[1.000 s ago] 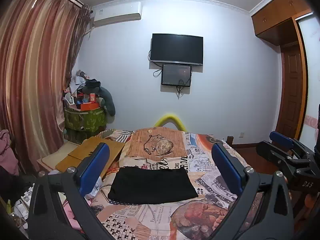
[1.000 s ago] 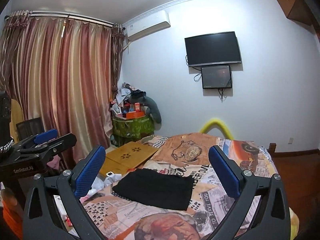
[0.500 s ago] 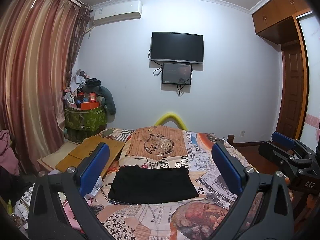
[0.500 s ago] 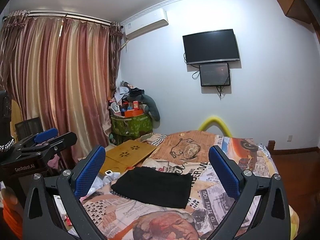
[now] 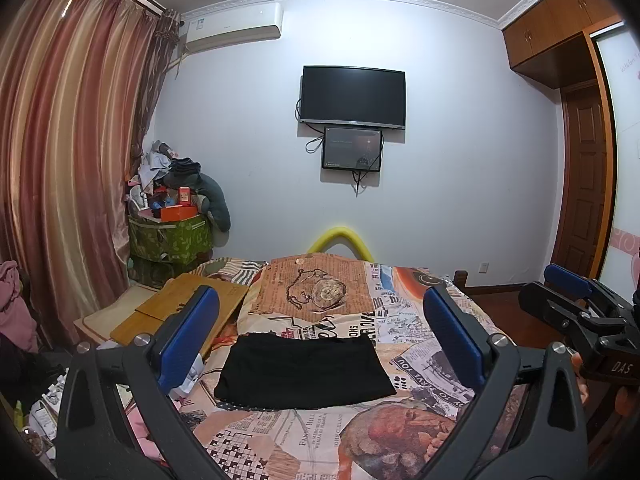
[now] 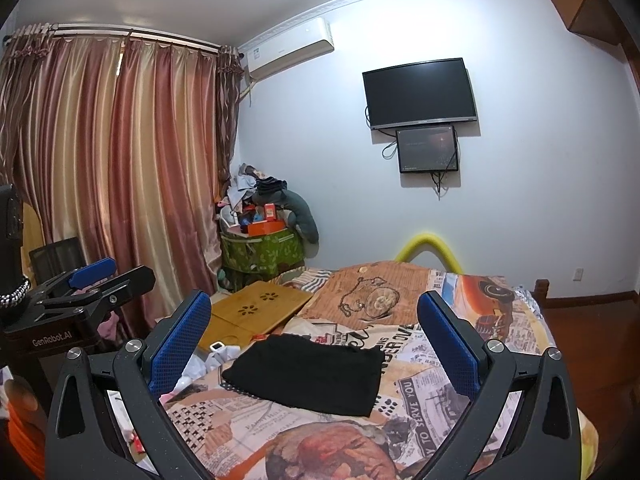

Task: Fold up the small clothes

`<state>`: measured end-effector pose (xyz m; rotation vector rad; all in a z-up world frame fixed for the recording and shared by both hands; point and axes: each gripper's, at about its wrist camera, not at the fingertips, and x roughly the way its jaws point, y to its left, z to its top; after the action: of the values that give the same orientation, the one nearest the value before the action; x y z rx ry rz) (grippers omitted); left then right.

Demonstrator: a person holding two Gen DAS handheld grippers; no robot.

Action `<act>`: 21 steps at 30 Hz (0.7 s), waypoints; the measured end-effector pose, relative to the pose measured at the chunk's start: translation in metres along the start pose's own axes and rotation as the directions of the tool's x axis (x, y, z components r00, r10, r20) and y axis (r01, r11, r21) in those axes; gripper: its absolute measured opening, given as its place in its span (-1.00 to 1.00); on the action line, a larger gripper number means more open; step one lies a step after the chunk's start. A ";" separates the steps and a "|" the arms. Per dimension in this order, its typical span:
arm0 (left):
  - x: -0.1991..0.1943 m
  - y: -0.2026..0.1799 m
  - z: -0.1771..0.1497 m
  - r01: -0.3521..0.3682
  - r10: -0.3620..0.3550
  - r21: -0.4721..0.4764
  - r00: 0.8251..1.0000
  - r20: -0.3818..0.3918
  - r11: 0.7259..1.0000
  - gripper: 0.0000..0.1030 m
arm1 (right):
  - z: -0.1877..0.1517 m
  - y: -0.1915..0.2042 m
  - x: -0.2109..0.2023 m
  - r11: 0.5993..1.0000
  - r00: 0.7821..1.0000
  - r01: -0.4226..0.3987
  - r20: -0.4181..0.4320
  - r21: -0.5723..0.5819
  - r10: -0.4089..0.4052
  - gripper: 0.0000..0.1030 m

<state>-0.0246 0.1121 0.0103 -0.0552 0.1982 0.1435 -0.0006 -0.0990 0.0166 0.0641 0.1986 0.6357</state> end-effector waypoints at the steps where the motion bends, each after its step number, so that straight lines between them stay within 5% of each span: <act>1: 0.000 0.000 0.000 0.000 0.000 0.000 1.000 0.002 1.000 1.00 | 0.000 0.000 0.000 1.000 1.000 0.000 0.000 0.000 0.000 0.99; 21: -0.005 -0.001 0.001 0.035 -0.035 0.021 0.999 0.001 0.999 1.00 | 0.004 -0.004 -0.001 1.000 1.000 0.001 0.002 -0.002 -0.001 0.99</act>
<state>-0.0294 0.1101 0.0120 -0.0376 0.1975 0.1068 0.0019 -0.1021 0.0199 0.0629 0.1962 0.6350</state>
